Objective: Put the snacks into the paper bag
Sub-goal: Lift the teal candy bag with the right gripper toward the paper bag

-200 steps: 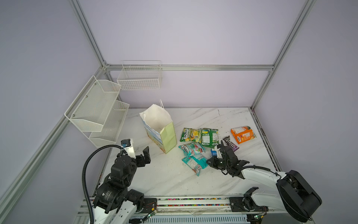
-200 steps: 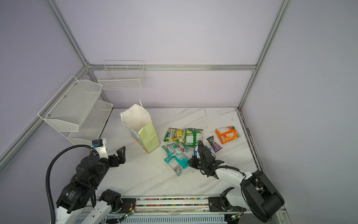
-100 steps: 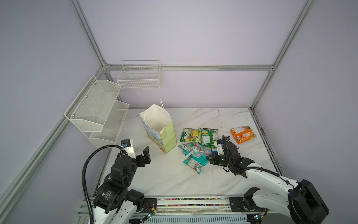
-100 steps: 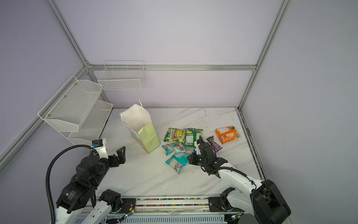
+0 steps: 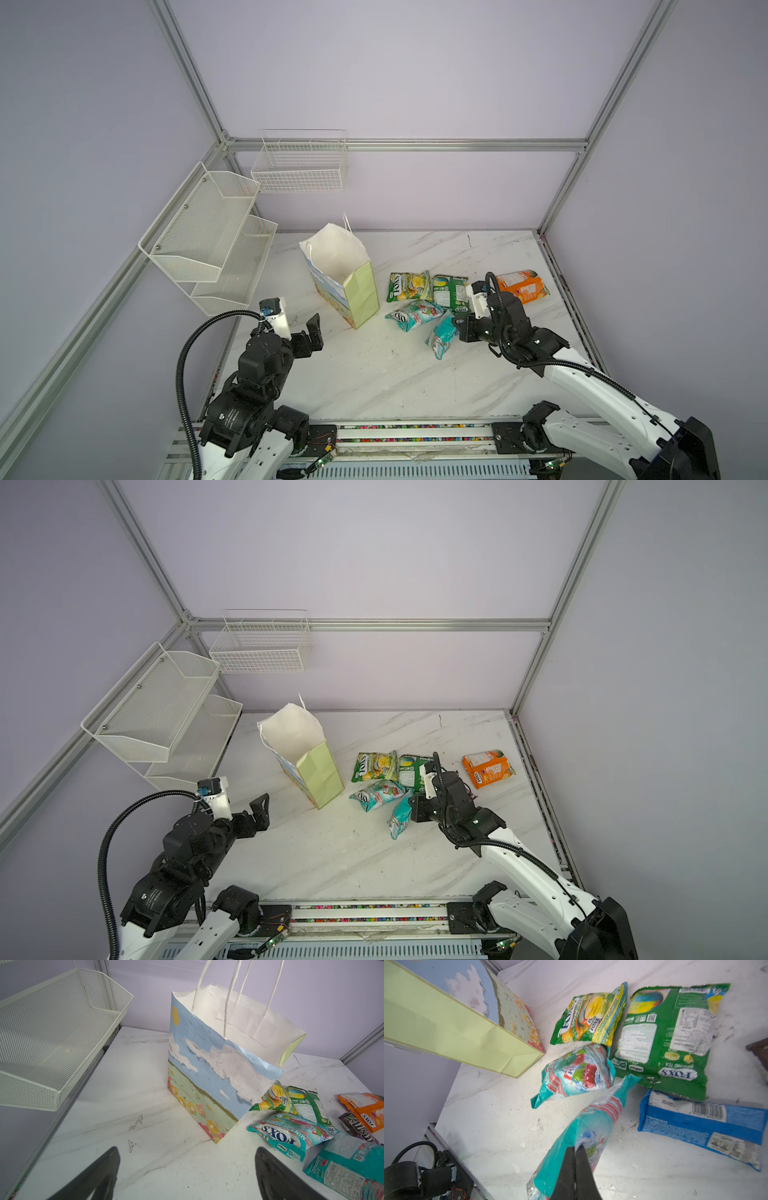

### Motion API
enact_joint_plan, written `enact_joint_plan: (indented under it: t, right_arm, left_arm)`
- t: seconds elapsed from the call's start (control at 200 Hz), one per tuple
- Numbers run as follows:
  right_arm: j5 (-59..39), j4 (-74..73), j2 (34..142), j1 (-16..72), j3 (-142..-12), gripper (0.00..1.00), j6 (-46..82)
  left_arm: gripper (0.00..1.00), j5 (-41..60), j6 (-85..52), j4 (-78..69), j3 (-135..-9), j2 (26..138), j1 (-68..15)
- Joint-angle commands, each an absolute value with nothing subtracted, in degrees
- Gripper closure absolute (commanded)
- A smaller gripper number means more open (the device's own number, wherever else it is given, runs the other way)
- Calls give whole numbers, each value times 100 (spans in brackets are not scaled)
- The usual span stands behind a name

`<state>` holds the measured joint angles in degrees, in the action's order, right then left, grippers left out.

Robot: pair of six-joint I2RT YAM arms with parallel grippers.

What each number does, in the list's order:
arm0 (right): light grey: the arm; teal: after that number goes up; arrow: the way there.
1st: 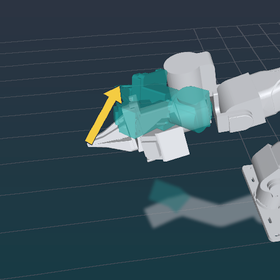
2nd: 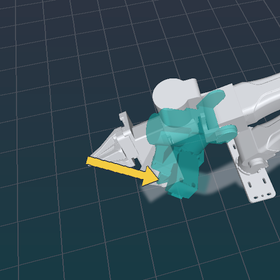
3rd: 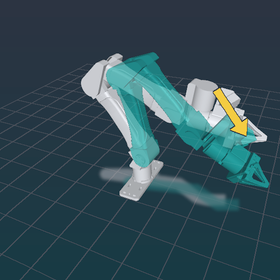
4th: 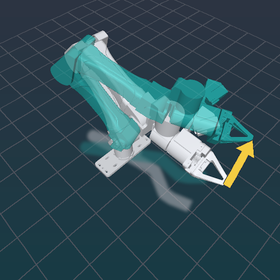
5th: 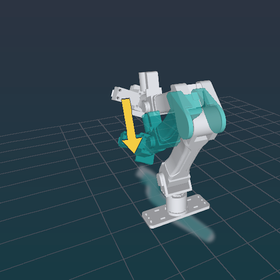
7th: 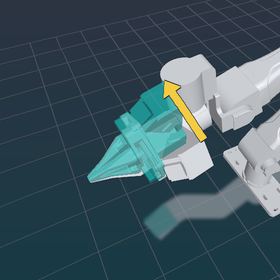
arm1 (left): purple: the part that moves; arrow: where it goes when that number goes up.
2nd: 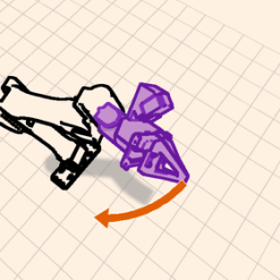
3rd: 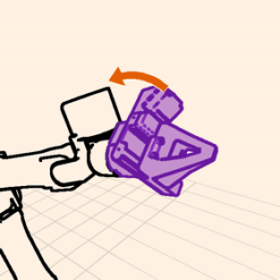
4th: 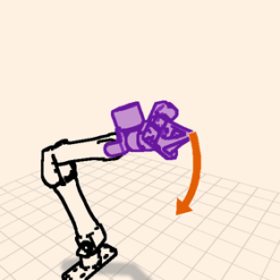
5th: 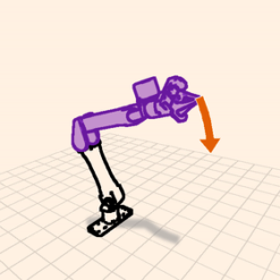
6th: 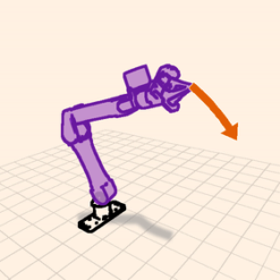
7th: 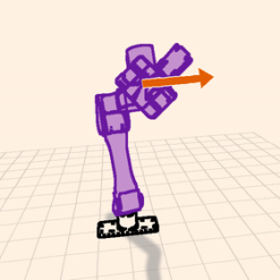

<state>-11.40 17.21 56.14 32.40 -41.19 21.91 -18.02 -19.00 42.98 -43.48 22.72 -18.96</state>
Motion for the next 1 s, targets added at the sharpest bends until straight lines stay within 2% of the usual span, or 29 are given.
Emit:
enact_joint_plan:
  t: [0.0, 0.265, 0.515, 0.755, 0.995]
  right_arm:
    - [-612, 2038, 5491, 3243, -4617, 100, 1828]
    - [-148, 2420, 5782, 3331, -5474, 100, 1439]
    - [23, 3073, 6484, 3467, -6933, 100, 516]
    - [307, 3212, 7003, 3607, -7898, 100, 393]
    - [851, 3384, 7532, 4107, -8897, 100, 99]
  left_arm:
    - [0, -1800, -1935, 4201, -4303, 2303, -1925]
    - [0, -1785, -1934, 4201, -4306, 2294, -1925]
    - [0, -1789, -1934, 4201, -4306, 2279, -1923]
    - [0, -1785, -1934, 4201, -4302, 2276, -1929]
    - [0, -1778, -1939, 4201, -4302, 2259, -1920]
